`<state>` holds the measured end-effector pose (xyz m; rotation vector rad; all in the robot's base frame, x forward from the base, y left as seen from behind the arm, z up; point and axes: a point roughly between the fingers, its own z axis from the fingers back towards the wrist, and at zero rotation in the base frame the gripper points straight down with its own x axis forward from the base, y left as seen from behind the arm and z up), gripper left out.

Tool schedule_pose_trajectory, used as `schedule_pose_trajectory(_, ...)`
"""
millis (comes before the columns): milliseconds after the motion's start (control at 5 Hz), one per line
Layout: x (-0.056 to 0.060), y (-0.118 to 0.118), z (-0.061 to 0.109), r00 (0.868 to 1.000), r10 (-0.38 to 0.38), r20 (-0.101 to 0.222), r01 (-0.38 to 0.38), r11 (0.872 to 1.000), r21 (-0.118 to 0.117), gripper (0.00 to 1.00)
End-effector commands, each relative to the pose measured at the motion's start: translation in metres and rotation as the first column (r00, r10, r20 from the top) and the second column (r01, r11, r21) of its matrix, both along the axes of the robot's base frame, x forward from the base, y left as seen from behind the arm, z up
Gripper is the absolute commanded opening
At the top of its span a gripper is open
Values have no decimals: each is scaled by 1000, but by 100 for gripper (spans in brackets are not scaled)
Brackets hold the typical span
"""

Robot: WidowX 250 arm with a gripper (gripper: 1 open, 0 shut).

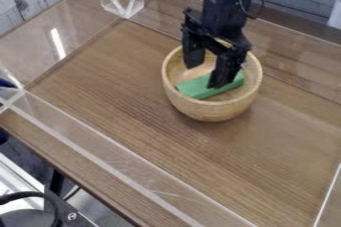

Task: Remove the green block from inside the brown bowl and put it on the table

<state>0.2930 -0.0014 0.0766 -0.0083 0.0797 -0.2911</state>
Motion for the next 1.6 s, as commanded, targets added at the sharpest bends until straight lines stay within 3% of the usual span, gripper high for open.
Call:
schedule_pose_trajectory(0, 11, 3, -5, 999, -8, 35, 9, 1000, -18, 100)
schedule_pose_trajectory(200, 16, 8, -23, 1000, -7, 31, 8, 999, -38, 100)
schedule_pose_trajectory(800, 24, -6, -48, 995, -93, 32, 93, 996, 9, 100)
schedule_pose_trajectory(1200, 12, -1, -24, 994, -37, 108, 38, 999, -11, 100)
schedule_pose_trajectory(1400, 8, -6, -20, 985, -45, 167, 51, 998, -31, 100)
